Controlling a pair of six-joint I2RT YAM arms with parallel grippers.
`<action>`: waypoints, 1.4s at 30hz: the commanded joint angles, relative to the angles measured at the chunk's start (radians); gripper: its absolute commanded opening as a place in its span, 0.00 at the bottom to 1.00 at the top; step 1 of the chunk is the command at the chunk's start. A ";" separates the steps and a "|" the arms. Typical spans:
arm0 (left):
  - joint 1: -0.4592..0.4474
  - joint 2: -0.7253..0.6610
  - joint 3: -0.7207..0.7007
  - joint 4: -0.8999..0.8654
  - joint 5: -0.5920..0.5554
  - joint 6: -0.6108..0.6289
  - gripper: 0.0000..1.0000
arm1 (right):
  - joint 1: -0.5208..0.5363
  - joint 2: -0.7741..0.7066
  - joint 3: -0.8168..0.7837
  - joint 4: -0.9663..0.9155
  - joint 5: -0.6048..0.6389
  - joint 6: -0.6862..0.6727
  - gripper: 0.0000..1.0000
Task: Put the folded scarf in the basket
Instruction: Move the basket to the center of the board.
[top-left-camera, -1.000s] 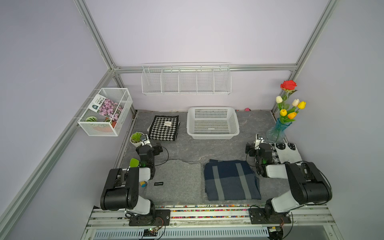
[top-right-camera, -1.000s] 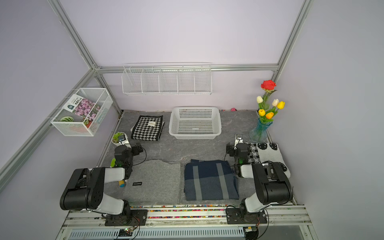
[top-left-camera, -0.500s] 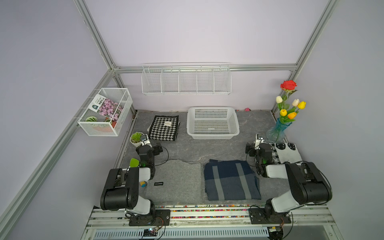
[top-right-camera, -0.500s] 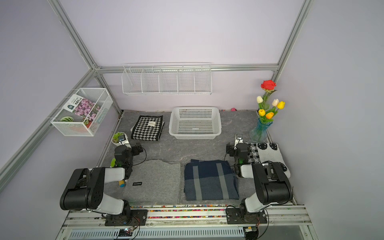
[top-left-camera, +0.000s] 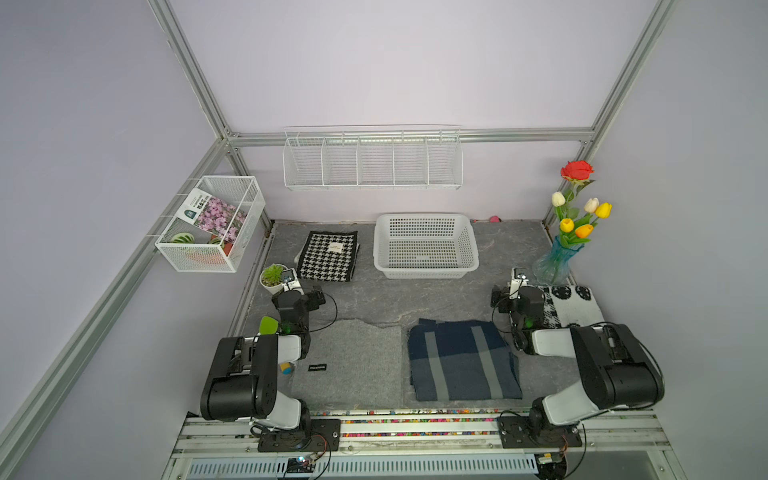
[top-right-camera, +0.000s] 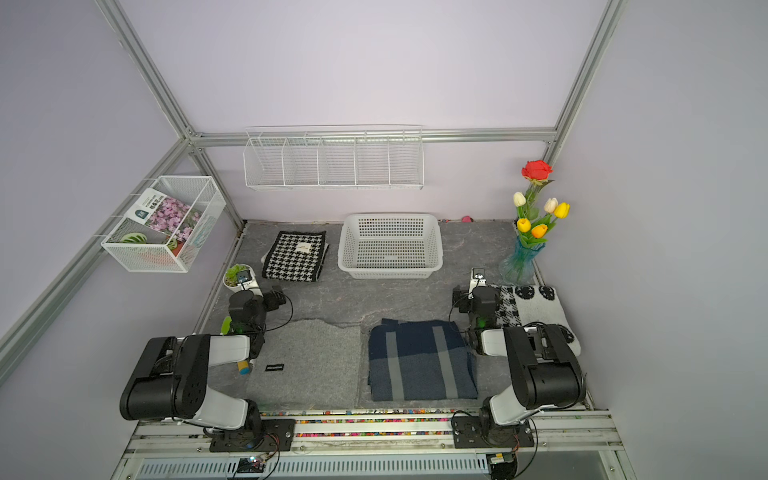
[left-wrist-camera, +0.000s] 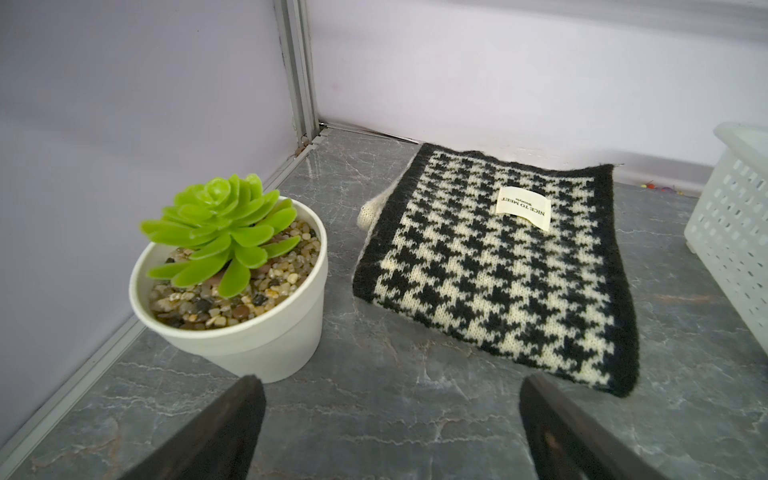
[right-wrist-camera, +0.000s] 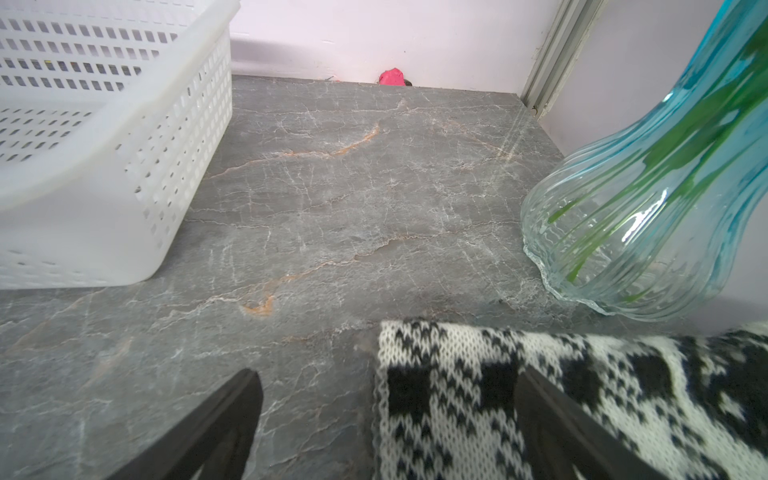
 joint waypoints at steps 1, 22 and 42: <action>0.005 -0.008 0.017 0.016 0.013 0.011 1.00 | -0.003 -0.020 0.013 0.001 -0.006 0.000 0.99; -0.150 -0.269 0.264 -0.476 0.235 -0.265 0.92 | 0.101 -0.321 0.269 -0.576 -0.263 0.206 0.86; -0.334 0.342 0.762 -0.580 0.377 -0.298 0.86 | 0.215 0.252 0.886 -1.016 -0.041 0.093 0.82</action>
